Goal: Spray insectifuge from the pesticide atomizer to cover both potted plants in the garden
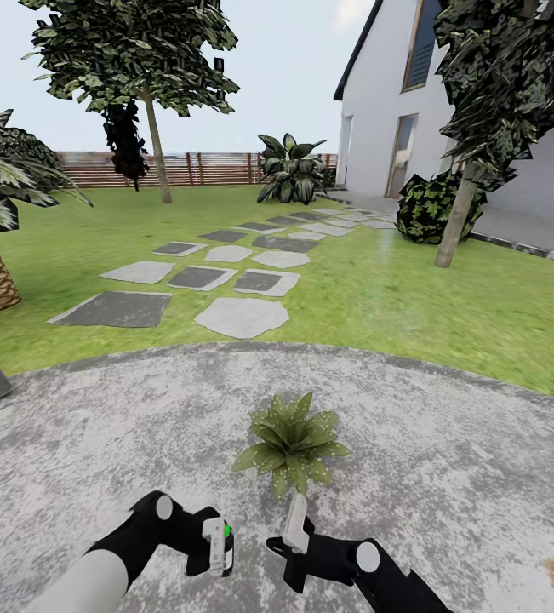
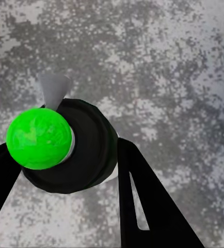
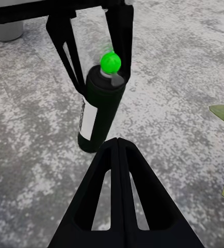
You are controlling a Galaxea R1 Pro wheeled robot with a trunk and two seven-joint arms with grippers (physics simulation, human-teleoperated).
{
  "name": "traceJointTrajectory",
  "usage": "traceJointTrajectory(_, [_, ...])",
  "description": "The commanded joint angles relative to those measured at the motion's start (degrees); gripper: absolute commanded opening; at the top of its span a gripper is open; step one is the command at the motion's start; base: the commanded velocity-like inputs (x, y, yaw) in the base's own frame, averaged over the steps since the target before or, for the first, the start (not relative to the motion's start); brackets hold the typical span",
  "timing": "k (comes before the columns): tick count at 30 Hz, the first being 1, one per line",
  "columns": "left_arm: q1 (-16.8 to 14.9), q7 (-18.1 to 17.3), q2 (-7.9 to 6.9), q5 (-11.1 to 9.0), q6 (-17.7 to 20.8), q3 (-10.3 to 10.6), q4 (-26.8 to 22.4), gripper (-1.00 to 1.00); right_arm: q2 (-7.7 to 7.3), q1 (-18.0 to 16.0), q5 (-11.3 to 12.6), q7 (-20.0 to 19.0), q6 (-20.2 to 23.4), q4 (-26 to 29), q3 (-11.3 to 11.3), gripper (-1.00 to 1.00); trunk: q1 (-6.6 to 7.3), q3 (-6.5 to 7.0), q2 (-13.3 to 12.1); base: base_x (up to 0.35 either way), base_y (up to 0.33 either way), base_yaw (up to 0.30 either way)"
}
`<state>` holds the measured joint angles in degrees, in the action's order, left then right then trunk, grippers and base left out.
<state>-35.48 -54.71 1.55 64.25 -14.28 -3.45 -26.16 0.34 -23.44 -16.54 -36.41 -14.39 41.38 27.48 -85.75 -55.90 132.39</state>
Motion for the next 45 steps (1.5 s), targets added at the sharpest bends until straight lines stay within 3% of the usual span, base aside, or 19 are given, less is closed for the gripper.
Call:
traceJointTrajectory(1, [0.02, -0.22, 0.25, 0.53, -0.22, -0.29, -0.06, -1.00, 0.01, -0.03, -0.60, 0.05, -0.37, 0.01, -0.06, -1.00, 0.01, -0.05, 0.02, 0.000, 0.000, 0.000])
traceJointTrajectory(4, [0.07, -0.22, 0.76, 0.67, -0.22, 0.79, -0.05, -1.00, 0.01, -0.03, -0.60, 0.07, -0.37, 0.00, -0.07, -1.00, 0.01, -0.05, 0.02, 0.000, 0.000, 0.000])
traceJointTrajectory(8, [0.14, -0.25, 1.14, 0.58, -0.15, 4.04, -0.03, -1.00, -0.02, -0.03, -0.60, 0.10, -0.39, -0.13, -0.14, -1.00, 0.01, -0.05, 0.02, 0.000, 0.000, 0.000])
traceJointTrajectory(10, [0.15, -0.29, 1.44, 0.54, -0.14, 4.47, -0.03, -1.00, -0.08, -0.03, -0.60, 0.11, -0.41, -0.21, -0.14, -1.00, 0.01, -0.05, 0.02, 0.000, 0.000, 0.000])
traceJointTrajectory(18, [0.15, -0.50, 3.56, 0.57, -0.13, 4.70, -0.05, -1.00, -0.17, -0.03, -0.60, 0.11, -0.46, -0.25, -0.23, -1.00, 0.01, -0.05, 0.02, 0.000, 0.000, 0.000])
traceJointTrajectory(21, [0.10, -3.97, 3.78, 0.68, -0.13, 4.76, -0.16, -1.00, -0.17, -0.03, -0.60, 0.11, -0.46, -0.32, -0.23, -1.00, 0.01, -0.05, 0.02, 0.000, 0.000, 0.000])
traceJointTrajectory(24, [0.13, -5.06, 3.75, 0.70, -0.20, 4.76, -0.20, -1.00, -0.17, -0.03, -0.60, 0.11, -0.46, -0.34, -0.23, -1.00, 0.01, -0.05, 0.02, 0.000, 0.000, 0.000])
traceJointTrajectory(45, [0.06, -5.22, 6.22, 0.35, -0.12, 4.79, -1.00, -1.00, -0.43, -0.03, -0.68, 0.11, -0.46, -0.34, -0.23, -1.00, 0.01, -0.05, 0.02, 0.000, 0.000, 0.000])
